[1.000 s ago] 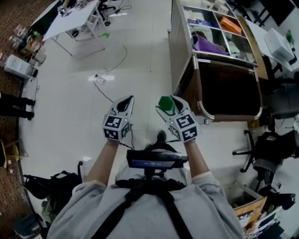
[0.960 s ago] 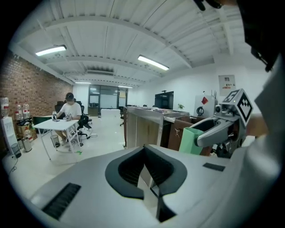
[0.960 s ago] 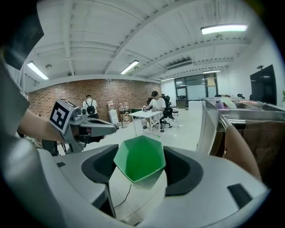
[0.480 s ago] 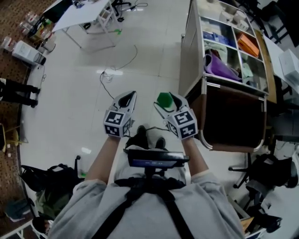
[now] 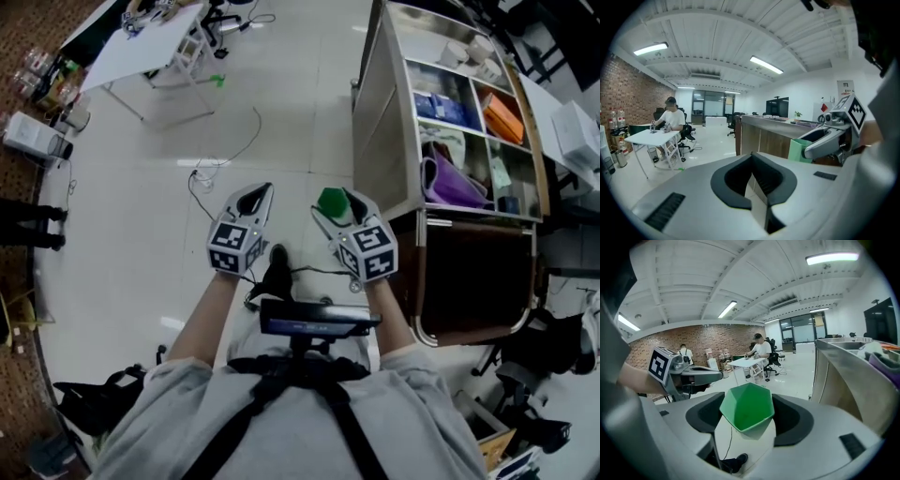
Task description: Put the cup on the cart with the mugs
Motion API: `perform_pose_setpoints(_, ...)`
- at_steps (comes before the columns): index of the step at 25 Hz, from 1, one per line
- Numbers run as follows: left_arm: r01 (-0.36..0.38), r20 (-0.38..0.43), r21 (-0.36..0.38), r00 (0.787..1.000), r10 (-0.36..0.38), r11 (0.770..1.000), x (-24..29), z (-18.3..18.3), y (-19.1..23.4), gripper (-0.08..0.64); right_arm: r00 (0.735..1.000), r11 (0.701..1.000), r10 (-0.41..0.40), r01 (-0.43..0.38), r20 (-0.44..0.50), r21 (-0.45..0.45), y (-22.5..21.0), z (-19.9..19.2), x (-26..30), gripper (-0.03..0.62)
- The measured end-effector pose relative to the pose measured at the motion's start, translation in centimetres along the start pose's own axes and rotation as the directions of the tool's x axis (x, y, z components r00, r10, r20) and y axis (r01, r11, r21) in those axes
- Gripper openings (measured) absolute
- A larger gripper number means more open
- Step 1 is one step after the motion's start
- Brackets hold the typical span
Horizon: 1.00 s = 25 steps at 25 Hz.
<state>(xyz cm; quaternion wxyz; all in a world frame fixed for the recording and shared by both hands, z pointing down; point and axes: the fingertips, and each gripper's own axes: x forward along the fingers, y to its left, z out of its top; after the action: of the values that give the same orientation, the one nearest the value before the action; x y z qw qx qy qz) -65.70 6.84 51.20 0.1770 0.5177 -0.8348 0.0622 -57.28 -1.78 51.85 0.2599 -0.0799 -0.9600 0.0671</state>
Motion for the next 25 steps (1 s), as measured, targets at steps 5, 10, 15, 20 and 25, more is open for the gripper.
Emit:
perform_pose_setpoints(5,0.069,0.000,0.024,0.998,-0.069,0.997,4.4,2.4,5.2,0.002,0.997,0.997,-0.071,0.070,0.011,0.035,-2.9,3.7,4.9,0.319)
perform_pose_setpoints(10,0.128,0.003,0.050,0.992,-0.128,0.991,8.2,4.7,9.2,0.002,0.992,0.990,-0.125,0.122,0.026,0.074,-5.6,6.7,8.7,0.319)
perform_pose_setpoints(15,0.156,0.005,0.051,0.988,-0.157,0.986,11.7,6.4,11.8,0.002,0.988,0.985,-0.153,0.151,0.016,0.087,-8.1,8.8,11.4,0.319)
perform_pose_setpoints(20,0.180,0.000,0.053,0.984,-0.180,0.982,16.9,8.1,12.9,0.002,0.987,0.983,-0.159,0.157,0.017,0.091,-12.1,11.0,13.9,0.319)
perform_pose_setpoints(25,0.155,-0.004,0.048,0.988,-0.155,0.987,22.9,10.7,13.5,0.002,0.992,0.989,-0.128,0.127,0.018,0.078,-17.1,13.4,16.2,0.319)
